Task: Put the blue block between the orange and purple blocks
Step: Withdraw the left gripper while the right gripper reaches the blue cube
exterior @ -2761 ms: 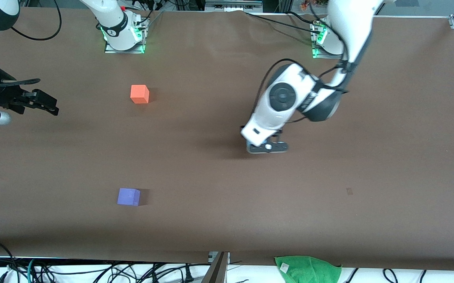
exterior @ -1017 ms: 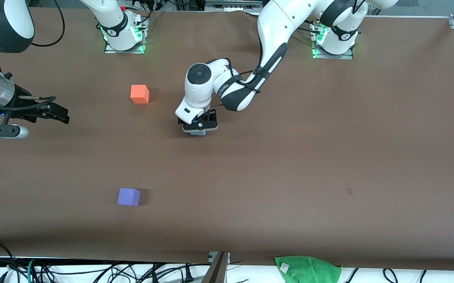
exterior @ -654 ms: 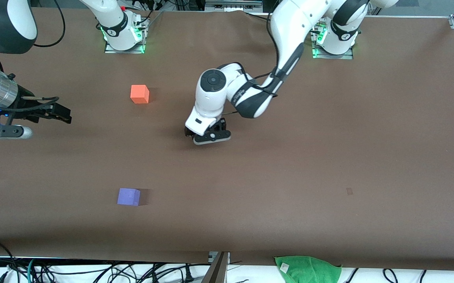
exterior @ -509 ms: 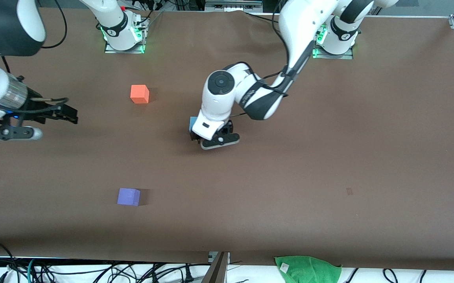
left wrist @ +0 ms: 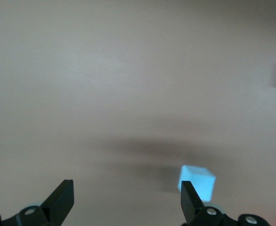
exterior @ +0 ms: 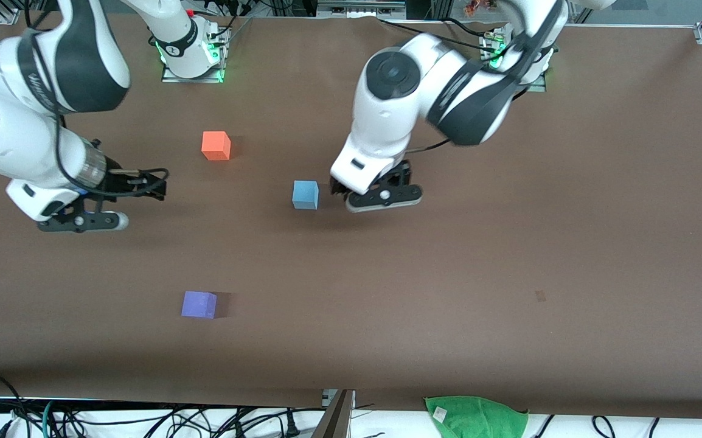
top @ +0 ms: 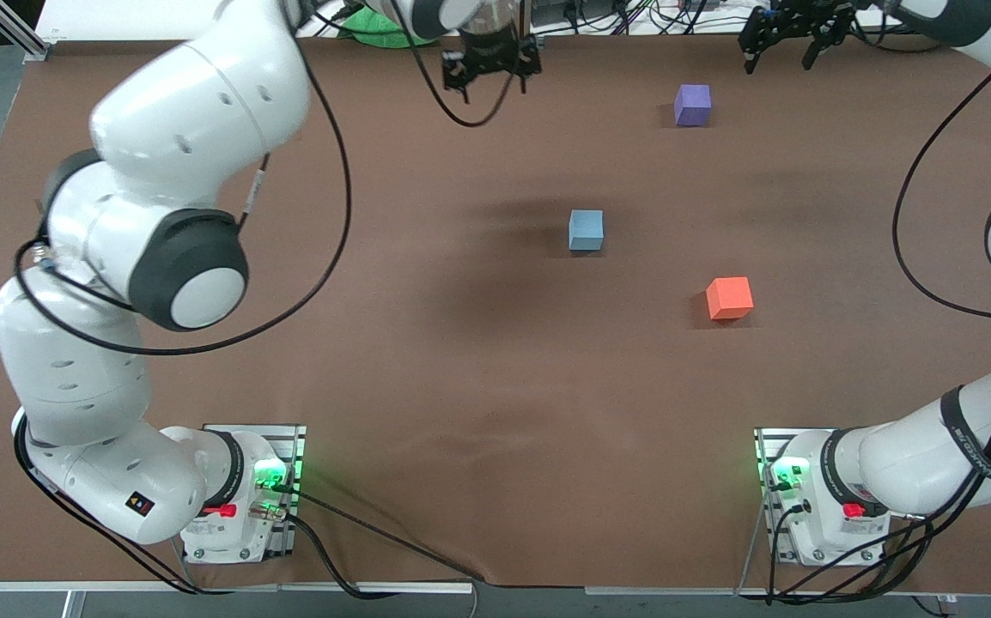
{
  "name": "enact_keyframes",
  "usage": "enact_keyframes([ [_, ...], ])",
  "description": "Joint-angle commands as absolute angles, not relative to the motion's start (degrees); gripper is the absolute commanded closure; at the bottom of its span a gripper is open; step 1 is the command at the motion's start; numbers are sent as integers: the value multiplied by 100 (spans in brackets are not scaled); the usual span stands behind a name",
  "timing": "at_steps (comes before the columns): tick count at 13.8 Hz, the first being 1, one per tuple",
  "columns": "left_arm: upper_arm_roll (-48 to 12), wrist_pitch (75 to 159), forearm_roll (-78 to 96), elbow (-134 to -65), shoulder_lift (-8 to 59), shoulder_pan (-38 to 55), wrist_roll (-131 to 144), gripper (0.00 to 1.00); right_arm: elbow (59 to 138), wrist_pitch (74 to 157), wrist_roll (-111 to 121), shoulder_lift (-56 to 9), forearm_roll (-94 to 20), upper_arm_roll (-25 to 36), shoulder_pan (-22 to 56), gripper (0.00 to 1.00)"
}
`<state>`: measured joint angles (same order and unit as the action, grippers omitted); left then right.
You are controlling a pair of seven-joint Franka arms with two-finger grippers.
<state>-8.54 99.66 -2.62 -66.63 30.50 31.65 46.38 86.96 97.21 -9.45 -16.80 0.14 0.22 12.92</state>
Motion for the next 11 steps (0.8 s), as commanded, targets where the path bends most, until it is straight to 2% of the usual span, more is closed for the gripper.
enact_keyframes([
  [1, -932, 9206, -37, -7014, 2322, 2577, 3755, 0, 8622, 10027, -1370, -1994, -35, 35, 1634, 0],
  [5, -844, 8220, 193, -7101, 1496, 1952, 2560, 0, 8622, 10484, -1835, -2363, -53, 26, 2108, 0],
  [7, -817, 7946, 211, -7451, 1039, 1479, 2243, 0, 8613, 10660, -2196, -2513, -61, 26, 2337, 0],
  [9, -643, 7997, 176, -8135, 547, 1144, 1830, 0, 8587, 10679, -2538, -2706, -88, 26, 2618, 0],
  [11, -257, 8461, 132, -9101, 38, 1081, 1680, 0, 8596, 10871, -2855, -2856, -88, 26, 2847, 0],
])
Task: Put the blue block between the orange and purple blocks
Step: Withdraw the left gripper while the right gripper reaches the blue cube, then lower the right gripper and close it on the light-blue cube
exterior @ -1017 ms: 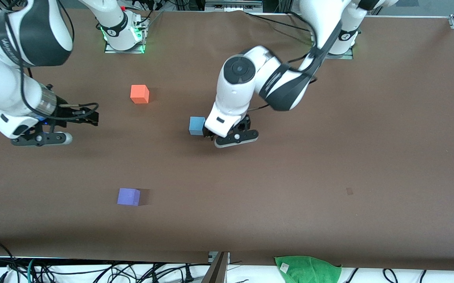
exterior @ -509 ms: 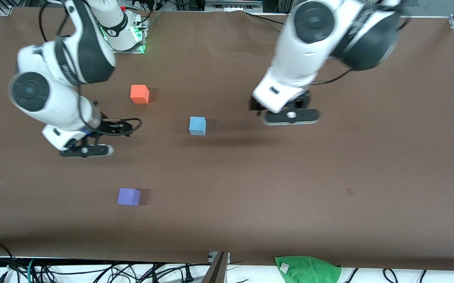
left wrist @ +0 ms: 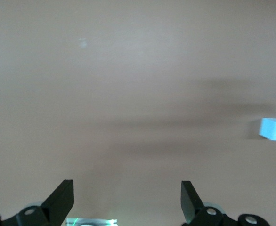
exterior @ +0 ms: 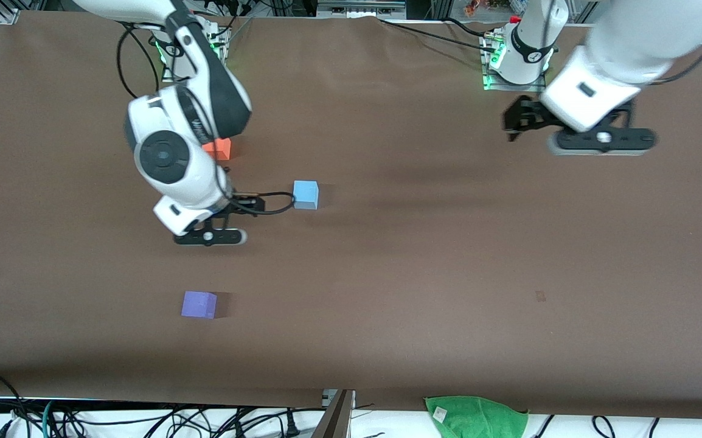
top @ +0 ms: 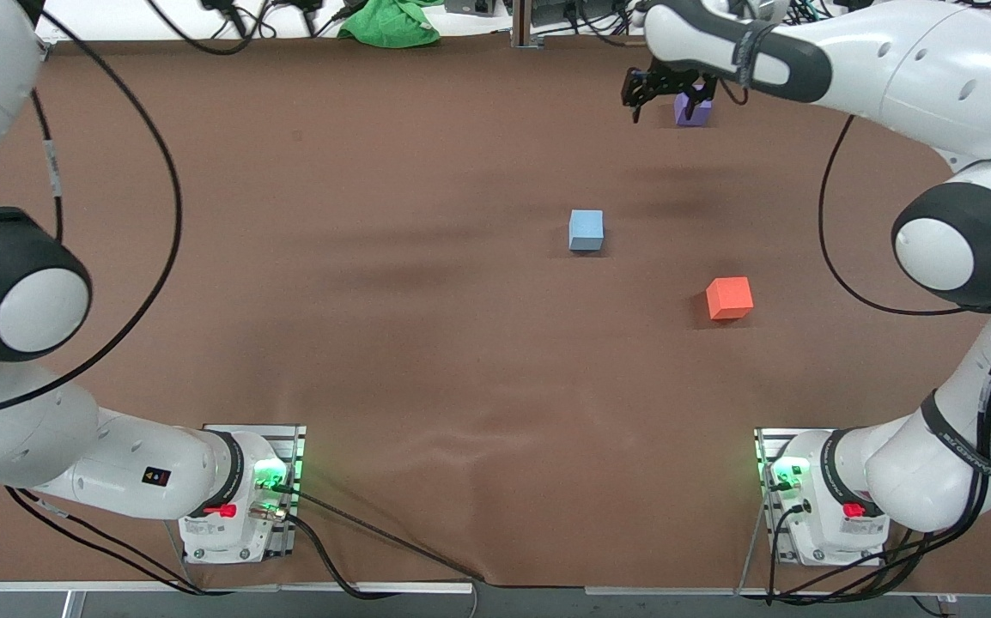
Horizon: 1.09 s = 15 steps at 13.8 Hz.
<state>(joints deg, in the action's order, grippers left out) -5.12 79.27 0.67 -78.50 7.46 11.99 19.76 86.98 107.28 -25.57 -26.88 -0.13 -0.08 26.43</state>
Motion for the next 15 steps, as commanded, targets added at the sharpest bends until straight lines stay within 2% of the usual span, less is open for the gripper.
enact_keyframes([
  [1, -177, 8655, 80, -9427, -148, 1011, 1452, 0, 8604, 10968, -3004, -2935, -97, 26, 2961, 0],
  [6, -211, 8666, -9, -9457, -421, 537, 747, 0, 8613, 11478, -3620, -3374, -97, 26, 3357, 0],
  [9, -202, 8640, -52, -9448, -335, 483, 747, 0, 8675, 11706, -4111, -3559, -97, 26, 3533, 0],
  [15, -229, 8710, -52, -9395, -229, 475, 817, 0, 9421, 12498, -4649, -3481, -97, 18, 3630, 0],
])
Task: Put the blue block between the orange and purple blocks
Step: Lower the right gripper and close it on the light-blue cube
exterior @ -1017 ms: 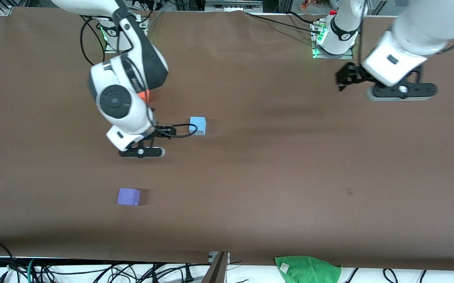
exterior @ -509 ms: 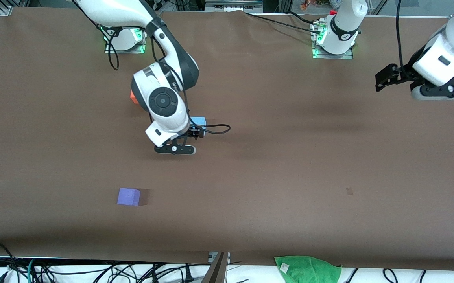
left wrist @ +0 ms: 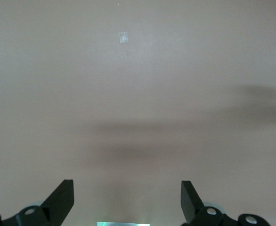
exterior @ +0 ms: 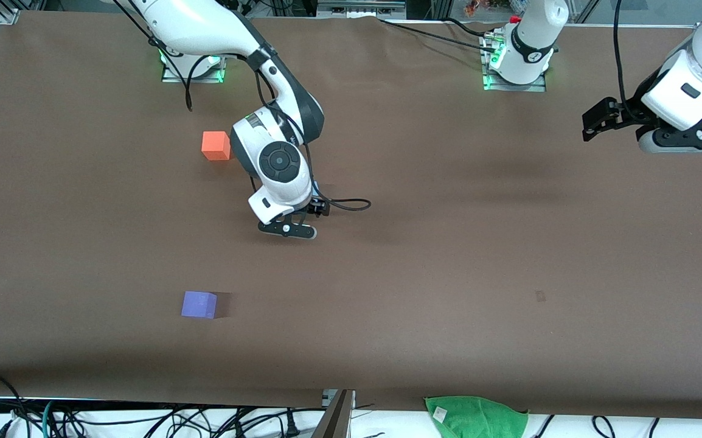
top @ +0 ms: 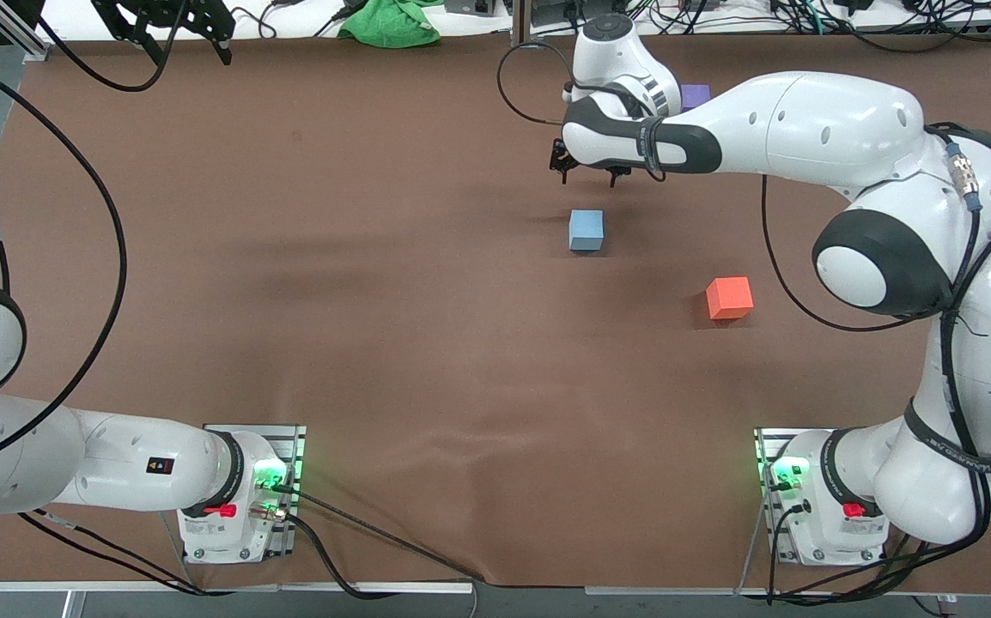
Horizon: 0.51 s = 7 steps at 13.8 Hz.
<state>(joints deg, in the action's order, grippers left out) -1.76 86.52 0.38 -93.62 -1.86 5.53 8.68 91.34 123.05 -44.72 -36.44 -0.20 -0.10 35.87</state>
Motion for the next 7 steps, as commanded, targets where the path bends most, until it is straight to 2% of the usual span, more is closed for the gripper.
enact_keyframes([
  [1, -185, 8710, -70, -9396, -220, 457, 783, 0, 9526, 12507, -4658, -3428, -97, 18, 3630, 0],
  [7, -211, 8947, 158, -9237, 52, 220, 738, 0, 10238, 12770, -4658, -2954, -105, -70, 3630, 0],
])
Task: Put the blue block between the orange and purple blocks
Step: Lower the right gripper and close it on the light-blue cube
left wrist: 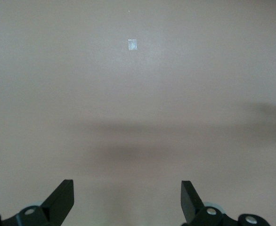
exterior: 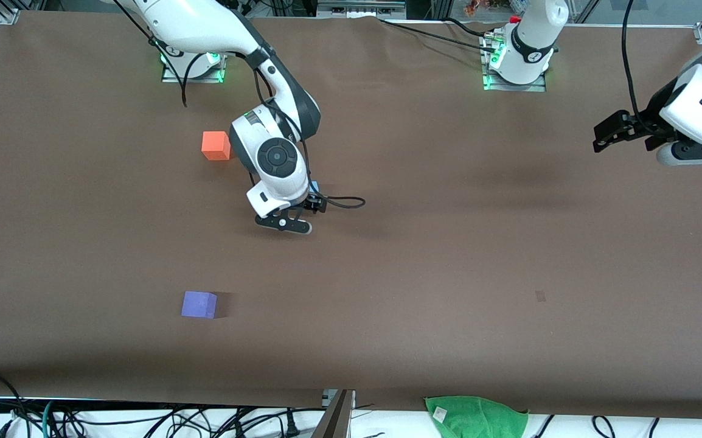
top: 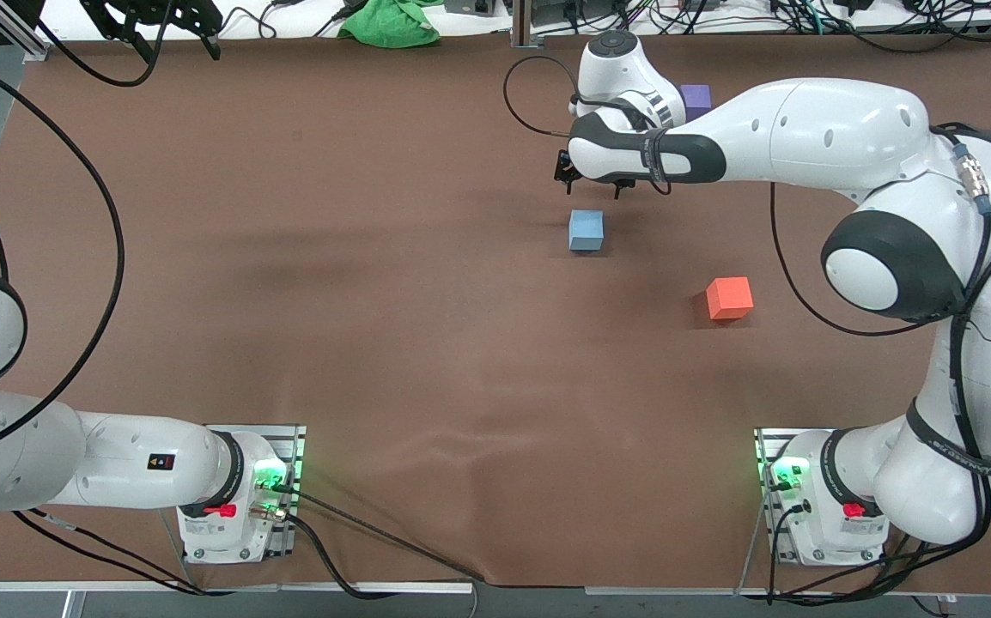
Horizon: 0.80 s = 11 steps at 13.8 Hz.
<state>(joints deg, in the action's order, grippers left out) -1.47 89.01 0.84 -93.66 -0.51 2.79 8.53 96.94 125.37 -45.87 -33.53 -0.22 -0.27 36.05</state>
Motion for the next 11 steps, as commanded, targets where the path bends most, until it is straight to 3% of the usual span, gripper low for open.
enact_keyframes([
  [1, -202, 8982, 158, -9237, 53, 220, 738, 0, 10370, 12858, -4658, -2884, -105, -131, 3630, 0],
  [6, -149, 8764, 167, -8851, 26, 185, 791, 0, 10968, 13490, -4667, -2698, -132, -245, 3630, 0],
  [11, -229, 8736, 158, -8868, 79, 264, 817, 0, 11048, 13711, -4720, -2751, -132, -264, 3639, 0],
])
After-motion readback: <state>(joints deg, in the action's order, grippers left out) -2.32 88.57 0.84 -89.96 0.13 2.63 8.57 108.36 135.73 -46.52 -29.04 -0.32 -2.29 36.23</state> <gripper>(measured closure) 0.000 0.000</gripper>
